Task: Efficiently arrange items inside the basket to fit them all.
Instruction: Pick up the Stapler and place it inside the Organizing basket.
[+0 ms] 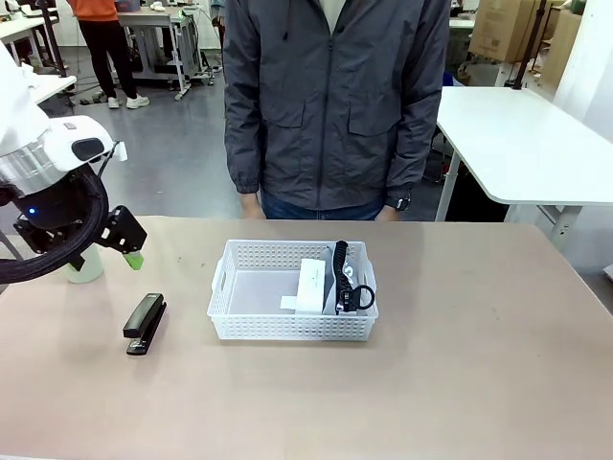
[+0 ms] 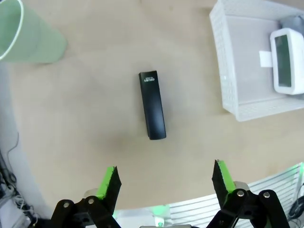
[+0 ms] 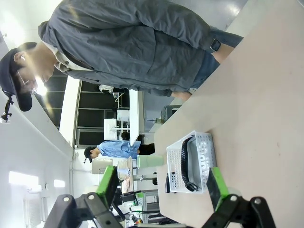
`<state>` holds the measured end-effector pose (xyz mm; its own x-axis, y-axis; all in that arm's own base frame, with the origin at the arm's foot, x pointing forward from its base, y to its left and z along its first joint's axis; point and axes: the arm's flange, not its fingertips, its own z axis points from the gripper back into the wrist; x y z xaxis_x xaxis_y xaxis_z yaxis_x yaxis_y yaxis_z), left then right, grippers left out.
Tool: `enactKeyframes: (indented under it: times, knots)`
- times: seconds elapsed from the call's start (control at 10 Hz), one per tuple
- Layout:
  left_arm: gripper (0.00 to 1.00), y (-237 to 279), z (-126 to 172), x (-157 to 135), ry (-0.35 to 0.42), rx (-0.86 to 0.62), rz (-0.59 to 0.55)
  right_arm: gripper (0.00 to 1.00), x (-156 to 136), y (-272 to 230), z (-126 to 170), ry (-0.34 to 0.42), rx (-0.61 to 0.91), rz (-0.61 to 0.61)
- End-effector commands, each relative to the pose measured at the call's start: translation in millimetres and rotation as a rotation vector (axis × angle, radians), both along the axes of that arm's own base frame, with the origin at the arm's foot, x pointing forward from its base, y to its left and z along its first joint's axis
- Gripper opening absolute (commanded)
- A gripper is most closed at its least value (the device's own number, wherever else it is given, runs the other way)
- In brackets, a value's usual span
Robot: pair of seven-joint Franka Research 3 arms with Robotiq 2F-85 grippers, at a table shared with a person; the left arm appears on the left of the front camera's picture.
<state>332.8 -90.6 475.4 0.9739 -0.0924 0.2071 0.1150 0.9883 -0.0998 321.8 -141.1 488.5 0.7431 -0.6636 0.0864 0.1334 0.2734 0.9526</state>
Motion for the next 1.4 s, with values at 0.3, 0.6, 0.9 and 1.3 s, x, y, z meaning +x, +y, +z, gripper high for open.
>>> enactKeyframes:
  times: [0.3, 0.6, 0.9, 1.3]
  knots:
    - [1.0, -5.2, 6.2, -1.4, -0.062, 0.025, 0.056, 1.0, 1.0, 0.7, 4.6, -0.005, 0.033, -0.009]
    - [1.0, -8.7, -45.9, 16.0, -0.036, 0.057, 0.086, 1.0, 1.0, 0.7, 4.6, -0.005, 0.033, -0.009]
    - [1.0, -12.6, -86.2, 44.2, 0.066, 0.054, 0.064, 1.0, 1.0, 0.7, 4.6, -0.005, 0.033, -0.009]
    - [1.0, -15.4, -148.7, 61.1, 0.232, 0.066, 0.044, 1.0, 1.0, 0.7, 4.6, -0.005, 0.033, -0.009]
